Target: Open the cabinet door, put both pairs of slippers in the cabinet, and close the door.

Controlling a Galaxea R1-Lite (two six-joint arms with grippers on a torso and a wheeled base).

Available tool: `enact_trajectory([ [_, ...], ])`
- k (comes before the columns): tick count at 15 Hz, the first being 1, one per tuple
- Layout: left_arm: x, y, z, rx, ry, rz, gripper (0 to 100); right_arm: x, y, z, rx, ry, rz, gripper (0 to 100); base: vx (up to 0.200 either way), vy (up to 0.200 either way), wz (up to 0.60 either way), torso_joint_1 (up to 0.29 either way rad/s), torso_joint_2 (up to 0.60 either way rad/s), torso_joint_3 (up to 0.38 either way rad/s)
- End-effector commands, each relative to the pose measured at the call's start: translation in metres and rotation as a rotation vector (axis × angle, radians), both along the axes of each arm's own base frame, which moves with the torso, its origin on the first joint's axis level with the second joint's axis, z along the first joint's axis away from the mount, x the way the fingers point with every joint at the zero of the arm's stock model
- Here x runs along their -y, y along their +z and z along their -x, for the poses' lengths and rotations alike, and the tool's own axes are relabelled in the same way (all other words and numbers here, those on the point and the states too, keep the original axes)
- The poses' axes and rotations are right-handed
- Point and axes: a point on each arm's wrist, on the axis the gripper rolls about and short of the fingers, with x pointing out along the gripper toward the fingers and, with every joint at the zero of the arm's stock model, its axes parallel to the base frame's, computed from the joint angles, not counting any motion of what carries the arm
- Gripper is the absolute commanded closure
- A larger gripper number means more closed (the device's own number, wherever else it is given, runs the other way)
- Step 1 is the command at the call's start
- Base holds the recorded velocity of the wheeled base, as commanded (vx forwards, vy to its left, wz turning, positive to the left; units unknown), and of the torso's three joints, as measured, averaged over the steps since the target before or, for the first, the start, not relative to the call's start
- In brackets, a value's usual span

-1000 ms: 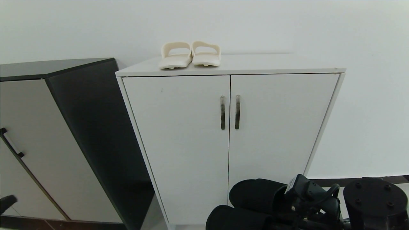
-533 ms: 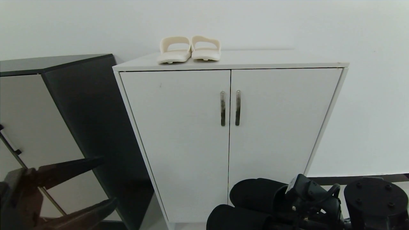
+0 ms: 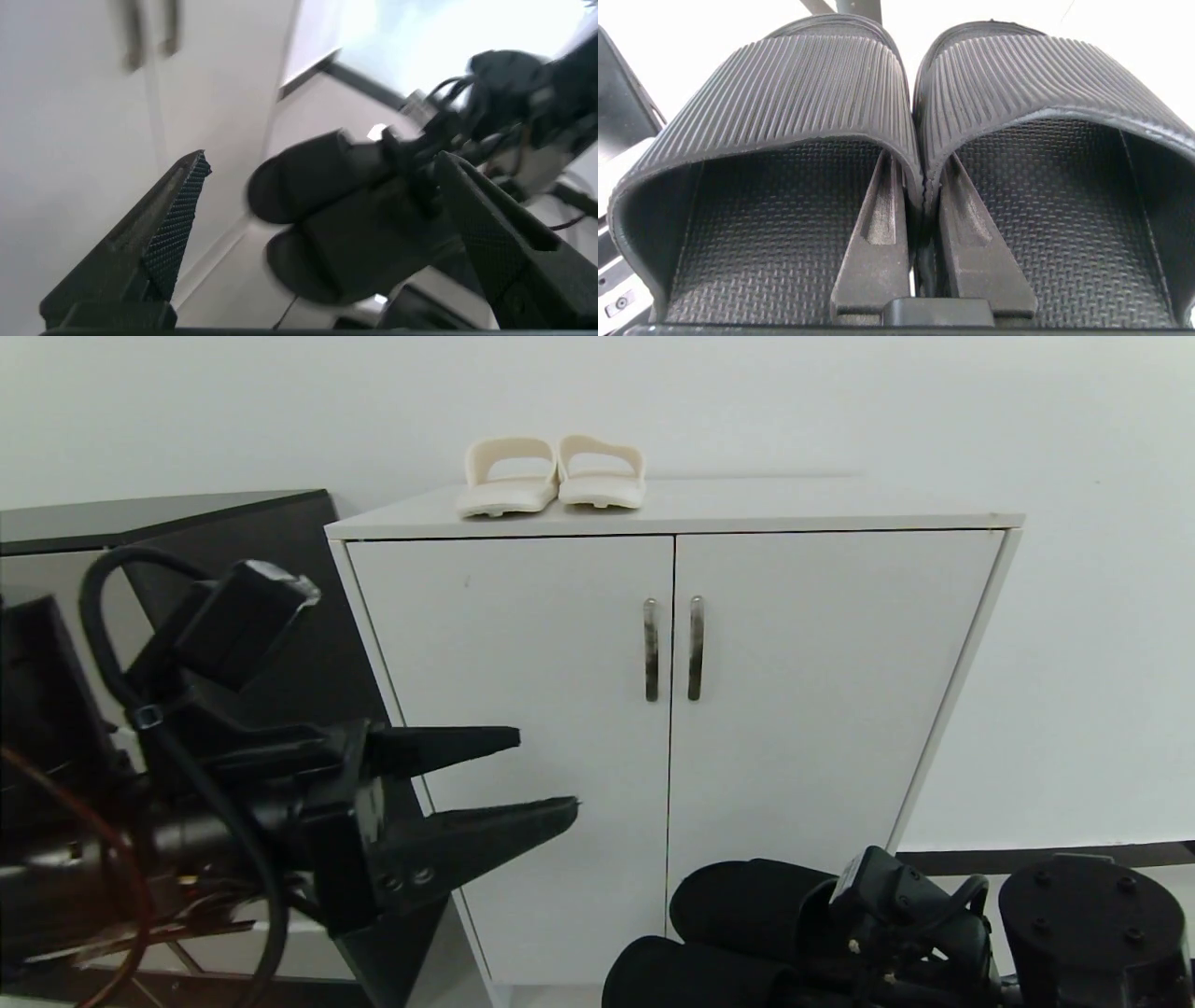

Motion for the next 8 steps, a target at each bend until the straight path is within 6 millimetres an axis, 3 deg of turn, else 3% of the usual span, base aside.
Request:
enact_trajectory([
  [1,0.038,-0.011,-0.03,-0.074,-0.066,-0.001,0,-0.001,-0.002,-0.001,-0.006,0.001,0.007,100,0.0,0.0,0.0,0.0,0.0,0.0],
  [8,0.089,0.012,-0.065,-0.041,-0.134,0.051,0,-0.001,-0.002,-0.001,-0.006,0.0,0.005,100,0.0,0.0,0.0,0.0,0.0,0.0],
])
